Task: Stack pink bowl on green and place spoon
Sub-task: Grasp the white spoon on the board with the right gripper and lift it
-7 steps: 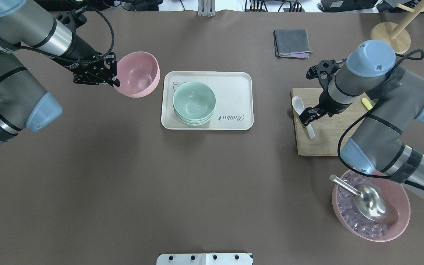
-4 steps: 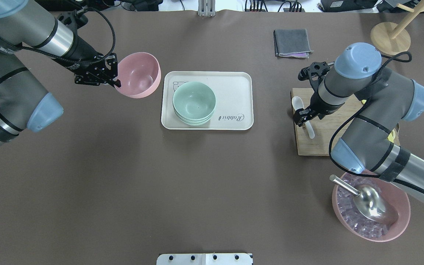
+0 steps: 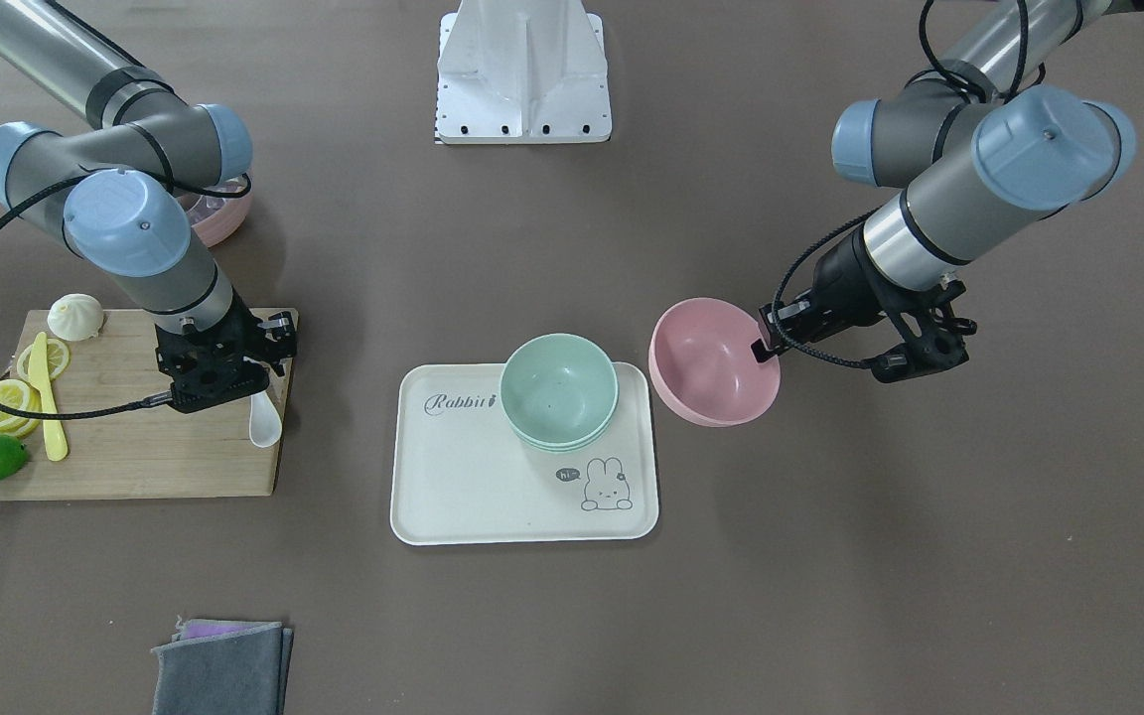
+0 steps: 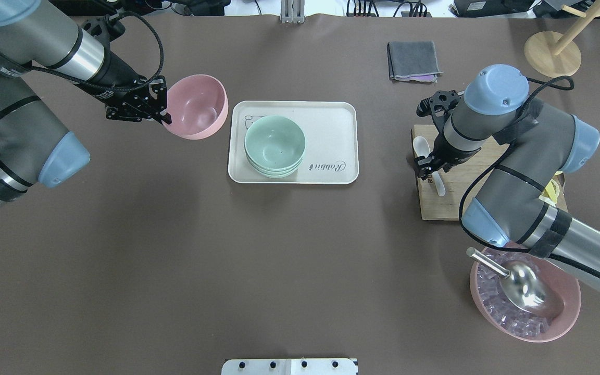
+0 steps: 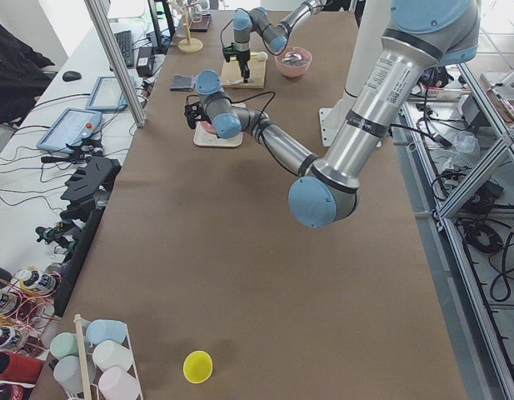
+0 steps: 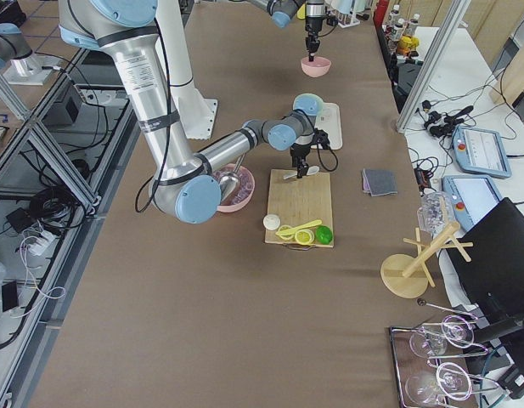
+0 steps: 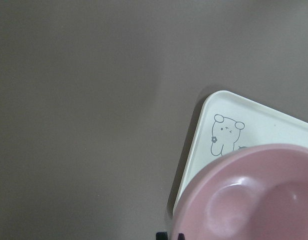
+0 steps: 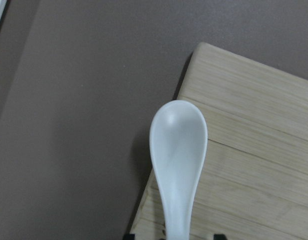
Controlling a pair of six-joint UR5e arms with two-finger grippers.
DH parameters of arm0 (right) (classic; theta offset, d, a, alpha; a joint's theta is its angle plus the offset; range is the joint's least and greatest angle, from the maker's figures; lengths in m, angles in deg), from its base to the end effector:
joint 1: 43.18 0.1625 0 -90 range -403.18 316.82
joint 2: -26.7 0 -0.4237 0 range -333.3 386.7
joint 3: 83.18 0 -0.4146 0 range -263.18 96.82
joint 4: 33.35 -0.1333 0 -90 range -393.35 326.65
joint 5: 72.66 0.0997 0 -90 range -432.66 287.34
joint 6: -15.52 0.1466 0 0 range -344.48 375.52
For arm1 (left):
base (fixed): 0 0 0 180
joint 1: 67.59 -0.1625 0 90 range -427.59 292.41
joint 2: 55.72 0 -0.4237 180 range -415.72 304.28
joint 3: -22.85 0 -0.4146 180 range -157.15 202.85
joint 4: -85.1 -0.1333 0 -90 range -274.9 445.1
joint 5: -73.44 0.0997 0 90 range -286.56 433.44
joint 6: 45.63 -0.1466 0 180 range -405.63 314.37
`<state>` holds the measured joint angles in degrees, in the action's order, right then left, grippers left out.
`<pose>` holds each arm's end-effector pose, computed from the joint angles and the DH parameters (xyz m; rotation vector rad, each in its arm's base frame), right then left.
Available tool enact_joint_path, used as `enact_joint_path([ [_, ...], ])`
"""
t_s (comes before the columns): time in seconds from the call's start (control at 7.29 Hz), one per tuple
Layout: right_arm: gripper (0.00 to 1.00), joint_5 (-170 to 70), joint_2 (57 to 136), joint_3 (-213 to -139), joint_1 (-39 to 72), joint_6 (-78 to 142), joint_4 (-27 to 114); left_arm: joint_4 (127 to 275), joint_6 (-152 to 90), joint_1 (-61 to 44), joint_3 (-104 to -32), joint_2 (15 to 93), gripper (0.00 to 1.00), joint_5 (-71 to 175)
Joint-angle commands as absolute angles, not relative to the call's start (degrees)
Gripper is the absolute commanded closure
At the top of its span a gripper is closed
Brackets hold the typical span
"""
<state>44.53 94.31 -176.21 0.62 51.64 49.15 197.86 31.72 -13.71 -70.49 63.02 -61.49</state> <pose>-0.4524 -0.5257 0.4316 0.1211 -0.7206 -0.3044 0.3870 -0.5808 0.2921 -0.1065 1.1498 -0.2633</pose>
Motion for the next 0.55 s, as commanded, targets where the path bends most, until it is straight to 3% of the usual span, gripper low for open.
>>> enact_joint_path([
  [0.0,0.52,44.32,94.37,-175.81,0.41,51.64,49.09,197.86,31.72,-13.72,-70.49,63.02,1.0,-61.56],
  [0.27,0.89,44.32,94.37,-175.81,0.5,51.64,49.09,197.86,31.72,-13.72,-70.58,63.02,1.0,-61.56],
  [0.41,1.0,44.32,94.46,-175.81,0.5,51.47,49.09,197.86,31.72,-13.72,-70.58,63.02,1.0,-61.56],
])
